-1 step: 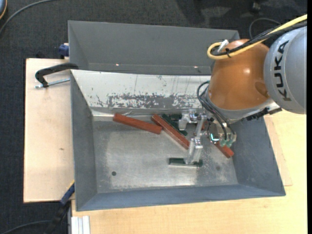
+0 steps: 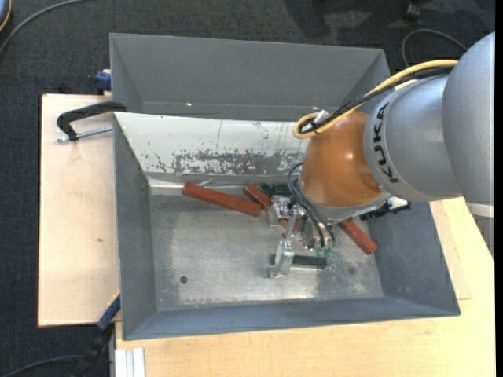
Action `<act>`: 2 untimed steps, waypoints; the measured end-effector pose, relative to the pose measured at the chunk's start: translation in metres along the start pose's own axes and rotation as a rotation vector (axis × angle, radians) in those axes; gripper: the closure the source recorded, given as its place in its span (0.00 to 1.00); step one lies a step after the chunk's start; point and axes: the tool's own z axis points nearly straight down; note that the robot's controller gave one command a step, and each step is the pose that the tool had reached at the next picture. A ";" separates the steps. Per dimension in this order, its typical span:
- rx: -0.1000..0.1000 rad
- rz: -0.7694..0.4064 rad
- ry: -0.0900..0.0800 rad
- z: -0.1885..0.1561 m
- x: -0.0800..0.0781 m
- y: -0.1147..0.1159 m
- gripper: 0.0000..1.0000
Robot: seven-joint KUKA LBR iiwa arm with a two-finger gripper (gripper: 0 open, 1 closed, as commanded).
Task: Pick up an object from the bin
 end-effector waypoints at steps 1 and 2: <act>0.005 -0.022 -0.002 -0.017 -0.030 -0.055 0.00; 0.002 0.151 0.008 -0.002 0.013 -0.015 0.00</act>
Offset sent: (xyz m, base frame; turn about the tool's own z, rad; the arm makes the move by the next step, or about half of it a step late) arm 0.0239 -0.0537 0.0152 -0.0265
